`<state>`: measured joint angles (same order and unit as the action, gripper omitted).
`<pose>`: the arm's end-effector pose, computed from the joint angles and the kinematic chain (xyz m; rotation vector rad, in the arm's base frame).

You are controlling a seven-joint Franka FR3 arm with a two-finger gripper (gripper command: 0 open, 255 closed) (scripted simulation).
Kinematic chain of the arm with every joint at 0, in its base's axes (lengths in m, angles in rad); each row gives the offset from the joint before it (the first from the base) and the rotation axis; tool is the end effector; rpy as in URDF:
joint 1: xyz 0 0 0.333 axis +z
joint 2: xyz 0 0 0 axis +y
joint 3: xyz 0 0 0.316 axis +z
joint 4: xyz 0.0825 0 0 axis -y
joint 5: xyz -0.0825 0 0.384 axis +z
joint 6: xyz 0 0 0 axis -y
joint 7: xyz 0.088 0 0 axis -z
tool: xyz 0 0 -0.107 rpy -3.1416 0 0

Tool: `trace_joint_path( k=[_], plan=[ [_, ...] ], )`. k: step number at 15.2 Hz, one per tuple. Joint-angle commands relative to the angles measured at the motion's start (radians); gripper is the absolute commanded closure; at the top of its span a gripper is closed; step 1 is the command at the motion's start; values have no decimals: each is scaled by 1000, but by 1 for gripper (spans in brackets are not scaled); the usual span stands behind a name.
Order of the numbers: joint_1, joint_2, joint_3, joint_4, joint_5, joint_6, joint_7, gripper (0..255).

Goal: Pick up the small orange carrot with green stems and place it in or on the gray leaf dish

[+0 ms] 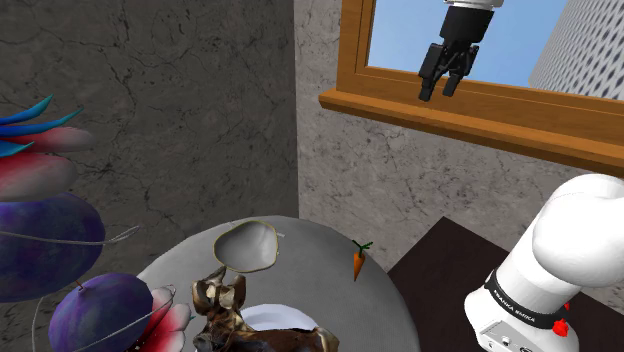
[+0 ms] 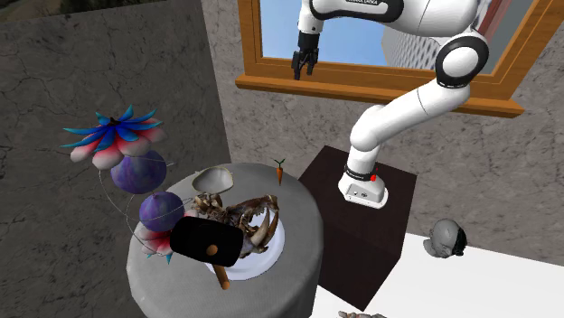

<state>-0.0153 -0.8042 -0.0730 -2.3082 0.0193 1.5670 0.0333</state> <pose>0.3007 -0.0328 0.6177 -3.0654 0.1538 -0.0965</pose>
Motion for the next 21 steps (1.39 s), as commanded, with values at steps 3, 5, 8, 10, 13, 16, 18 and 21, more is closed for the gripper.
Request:
trace_joint_path(
  k=[3,5,8,10,13,16,18,21],
  plan=[
    [-10,-30,29,-72,27,30,68,0],
    [-18,-57,60,-139,58,61,136,0],
    [-24,-90,110,-233,112,109,238,0],
    [-25,-107,147,-291,152,144,306,0],
    [-18,-120,206,-370,220,202,410,0],
    [-4,-117,272,-437,296,269,513,0],
    [9,-103,319,-474,351,320,582,0],
    [32,-62,394,-518,439,407,682,0]
  ],
)
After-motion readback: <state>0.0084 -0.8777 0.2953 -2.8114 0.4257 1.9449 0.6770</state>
